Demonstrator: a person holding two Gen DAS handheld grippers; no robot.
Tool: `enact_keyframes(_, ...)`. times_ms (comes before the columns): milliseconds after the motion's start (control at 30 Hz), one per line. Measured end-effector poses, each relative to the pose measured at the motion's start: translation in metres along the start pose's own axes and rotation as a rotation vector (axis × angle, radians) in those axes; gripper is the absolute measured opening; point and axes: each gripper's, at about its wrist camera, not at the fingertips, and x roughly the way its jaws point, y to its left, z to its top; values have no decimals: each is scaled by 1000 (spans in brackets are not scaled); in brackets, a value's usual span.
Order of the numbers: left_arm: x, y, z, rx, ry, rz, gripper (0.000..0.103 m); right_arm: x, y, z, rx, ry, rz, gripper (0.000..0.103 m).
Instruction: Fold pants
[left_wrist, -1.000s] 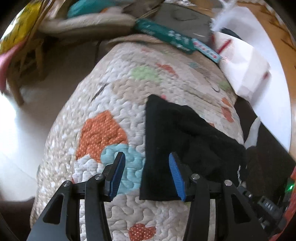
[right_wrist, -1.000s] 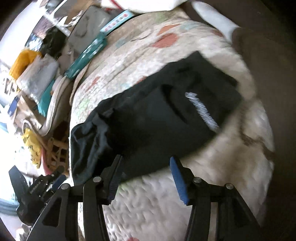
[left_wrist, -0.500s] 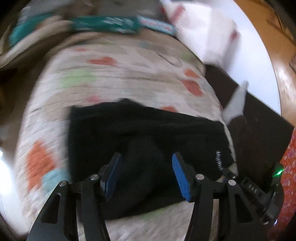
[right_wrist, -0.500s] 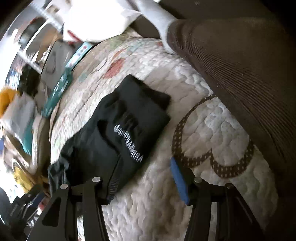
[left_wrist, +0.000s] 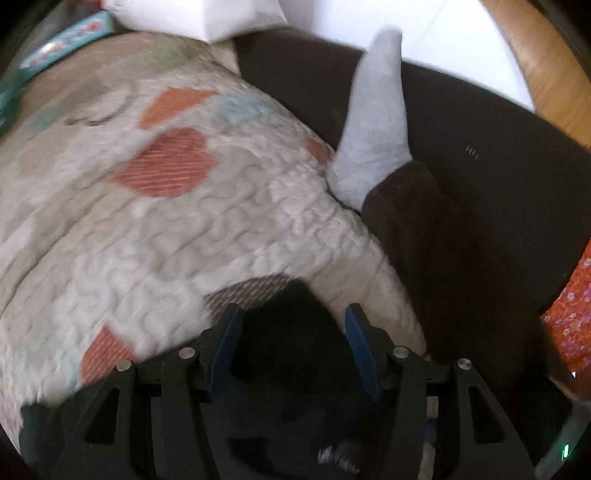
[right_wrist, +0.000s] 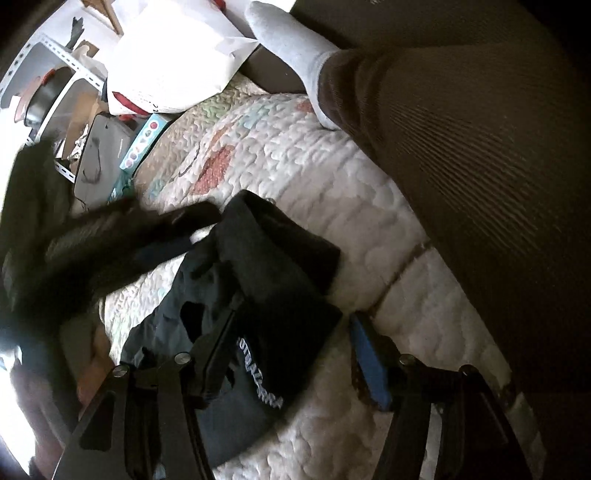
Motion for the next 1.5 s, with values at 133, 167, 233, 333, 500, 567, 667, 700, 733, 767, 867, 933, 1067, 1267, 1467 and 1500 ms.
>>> enact_keyframes(133,31,-11,7,80,99,59,60,5,4,0,-26,-14,3,76)
enact_keyframes(167,35,-17,5,121,113,98,58,5,5,1,-36,-17,3,76)
enact_keyframes(233,30,-26,2,171,90,126,32,6,9,1,-67,-20,-4,76)
enact_keyframes(333,16,-29,-3,177,66,113,11,6,18,1,-134,-17,-39,62)
enact_keyframes(500,-29,-23,-15,113,-17,104,9,-4,31,5,-192,-13,9,29)
enact_keyframes(567,-49,-19,-19,89,-52,102,9,-13,41,4,-230,-22,42,27)
enact_keyframes(667,-90,-5,-31,30,-121,89,9,-31,61,-1,-323,-43,90,25)
enact_keyframes(700,-101,-1,-34,13,-137,86,9,-37,68,-4,-356,-50,107,24)
enact_keyframes(733,-116,6,-42,-14,-162,81,9,-43,75,-7,-381,-52,130,24)
enact_keyframes(767,-132,15,-51,-46,-187,78,9,-48,82,-9,-399,-50,154,24)
enact_keyframes(867,-163,44,-72,-131,-242,72,9,-57,107,-16,-462,-17,227,24)
enact_keyframes(933,-180,67,-88,-190,-271,77,9,-61,126,-24,-515,7,263,24)
enact_keyframes(1067,-215,115,-131,-324,-325,75,9,-60,172,-44,-611,67,334,23)
enact_keyframes(1267,-228,175,-194,-479,-366,85,9,-35,231,-99,-783,169,370,22)
enact_keyframes(1467,-210,222,-236,-626,-327,120,21,15,256,-161,-977,283,283,31)
enact_keyframes(1500,-210,226,-239,-641,-318,123,28,24,256,-170,-1003,309,258,36)
